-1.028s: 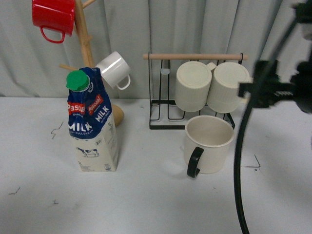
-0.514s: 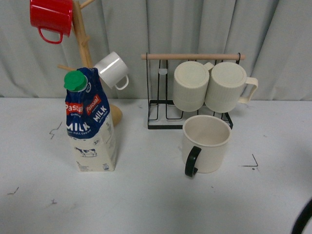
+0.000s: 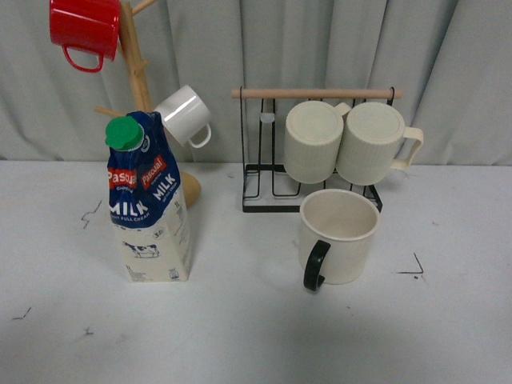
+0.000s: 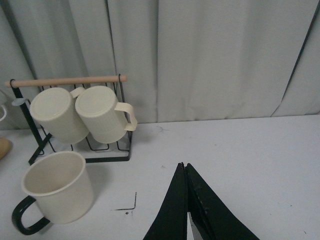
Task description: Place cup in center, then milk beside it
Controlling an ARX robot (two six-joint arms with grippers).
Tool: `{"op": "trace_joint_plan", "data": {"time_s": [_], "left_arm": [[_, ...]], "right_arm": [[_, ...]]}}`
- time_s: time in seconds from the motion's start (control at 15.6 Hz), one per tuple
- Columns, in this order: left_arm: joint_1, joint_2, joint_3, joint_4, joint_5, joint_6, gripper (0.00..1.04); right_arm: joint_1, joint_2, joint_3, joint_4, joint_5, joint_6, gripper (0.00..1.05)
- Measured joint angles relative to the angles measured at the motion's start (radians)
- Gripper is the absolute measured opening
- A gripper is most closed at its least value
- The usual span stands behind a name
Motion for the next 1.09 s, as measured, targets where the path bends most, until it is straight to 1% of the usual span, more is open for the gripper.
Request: {"op": "trace_joint_plan", "data": {"time_s": [0.06,0.13,0.71,1.09], "left_arm": [[0.0,0.0,0.0,0.0,0.0,0.0,0.98],[0.0,0.0,0.0,0.0,0.0,0.0,0.98],[0.0,0.0,0.0,0.0,0.0,0.0,0.98],[0.0,0.0,0.0,0.0,0.0,0.0,0.98]], "right_arm": [[0.0,-0.005,-0.001,-0.002,-0.001,0.0,0.02],[0.002,-0.057,-0.006,-0.039,-0.007,0.0,0.02],[0.001,-0.494,-0.041,-0.42,-0.007,0.0,0.02],[0.001,-0.676,-0.041,-0.595,-0.007,0.0,0.02]]}}
